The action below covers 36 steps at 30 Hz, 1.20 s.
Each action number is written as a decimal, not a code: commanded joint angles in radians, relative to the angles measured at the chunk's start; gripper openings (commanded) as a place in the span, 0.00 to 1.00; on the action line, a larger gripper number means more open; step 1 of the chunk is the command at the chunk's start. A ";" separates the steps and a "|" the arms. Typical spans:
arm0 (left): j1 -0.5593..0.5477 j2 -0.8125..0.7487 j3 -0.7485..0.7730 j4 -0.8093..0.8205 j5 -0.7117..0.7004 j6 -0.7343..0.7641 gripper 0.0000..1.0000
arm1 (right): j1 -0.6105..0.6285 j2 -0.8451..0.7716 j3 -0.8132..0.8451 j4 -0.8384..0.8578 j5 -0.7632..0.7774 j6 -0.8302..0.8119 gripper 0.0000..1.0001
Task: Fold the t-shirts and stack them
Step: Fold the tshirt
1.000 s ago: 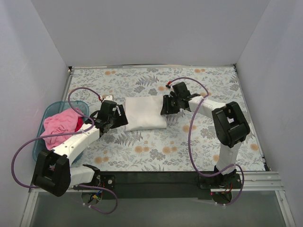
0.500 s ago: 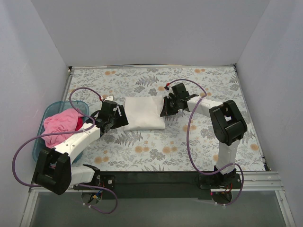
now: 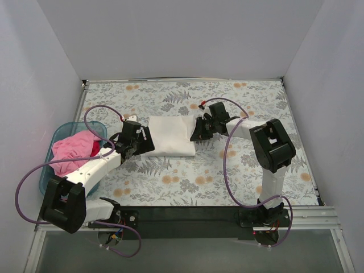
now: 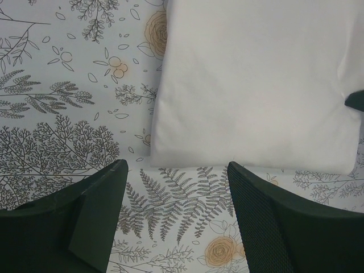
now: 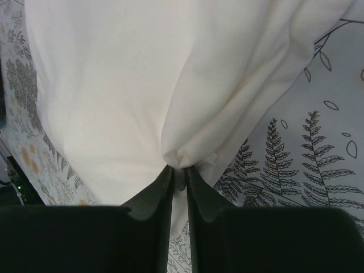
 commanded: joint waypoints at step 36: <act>0.030 0.236 0.069 0.089 0.111 -0.185 0.48 | -0.089 0.045 -0.135 0.313 -0.107 0.083 0.33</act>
